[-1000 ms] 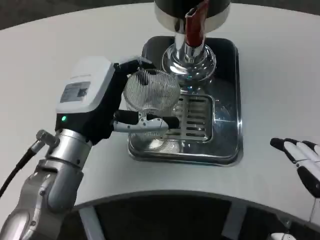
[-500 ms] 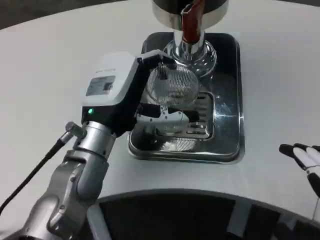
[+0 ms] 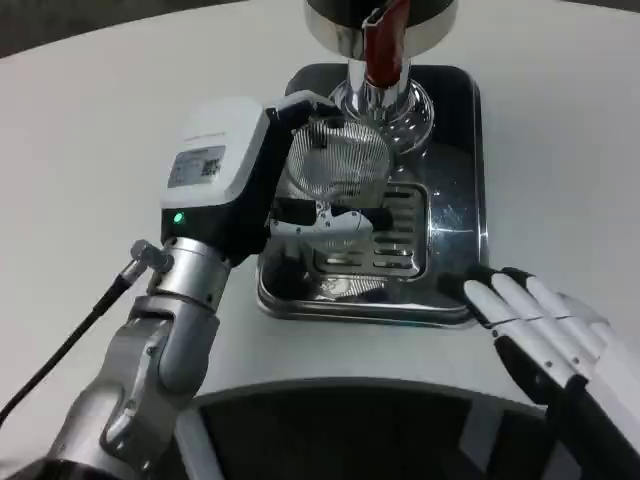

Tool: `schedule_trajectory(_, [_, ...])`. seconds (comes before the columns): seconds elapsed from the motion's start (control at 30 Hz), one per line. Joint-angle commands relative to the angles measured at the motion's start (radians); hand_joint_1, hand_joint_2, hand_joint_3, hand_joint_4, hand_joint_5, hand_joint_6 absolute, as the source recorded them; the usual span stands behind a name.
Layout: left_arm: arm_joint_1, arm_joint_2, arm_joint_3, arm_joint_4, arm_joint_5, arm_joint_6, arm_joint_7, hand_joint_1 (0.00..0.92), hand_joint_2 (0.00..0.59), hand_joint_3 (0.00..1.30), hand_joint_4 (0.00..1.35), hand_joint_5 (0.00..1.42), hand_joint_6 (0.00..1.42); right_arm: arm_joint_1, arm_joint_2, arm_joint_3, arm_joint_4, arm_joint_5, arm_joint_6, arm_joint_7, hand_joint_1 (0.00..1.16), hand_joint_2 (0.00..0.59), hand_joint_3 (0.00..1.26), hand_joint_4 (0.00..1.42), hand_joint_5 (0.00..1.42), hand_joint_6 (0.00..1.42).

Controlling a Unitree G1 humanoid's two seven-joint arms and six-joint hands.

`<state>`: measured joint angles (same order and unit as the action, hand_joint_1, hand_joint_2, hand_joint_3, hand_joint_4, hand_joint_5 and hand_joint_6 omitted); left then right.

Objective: Grasp the cup under the faucet to collect the drink, then remove the cup.

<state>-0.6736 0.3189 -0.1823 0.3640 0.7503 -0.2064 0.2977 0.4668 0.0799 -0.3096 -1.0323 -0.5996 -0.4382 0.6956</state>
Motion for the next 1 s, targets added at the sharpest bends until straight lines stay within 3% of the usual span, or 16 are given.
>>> schedule_trajectory(0.03, [-0.03, -0.01, -0.013, 0.04, -0.014, -0.015, 0.044, 0.593, 0.0, 0.97, 1.07, 1.26, 1.42, -0.005, 0.066, 0.035, -0.015, -0.024, -0.053, 0.049, 0.49, 0.409, 0.05, 0.01, 0.0, 0.05])
schedule_trajectory(0.33, [-0.085, -0.047, -0.049, 0.134, -0.029, -0.032, 0.083, 0.593, 0.0, 0.97, 1.07, 1.24, 1.42, 0.018, 0.122, 0.066, -0.015, -0.031, -0.109, 0.083, 0.49, 0.409, 0.05, 0.01, 0.0, 0.05])
schedule_trajectory(0.67, [-0.124, -0.066, -0.1, 0.19, -0.03, -0.045, 0.102, 0.593, 0.0, 0.96, 1.05, 1.23, 1.42, 0.002, 0.102, 0.034, -0.015, -0.017, -0.082, 0.087, 0.48, 0.417, 0.05, 0.01, 0.0, 0.05])
schedule_trajectory(1.0, [-0.115, -0.036, -0.106, 0.171, -0.028, -0.033, 0.102, 0.593, 0.0, 0.95, 1.04, 1.23, 1.42, 0.002, 0.083, 0.022, -0.015, -0.005, -0.054, 0.086, 0.48, 0.419, 0.05, 0.01, 0.0, 0.05])
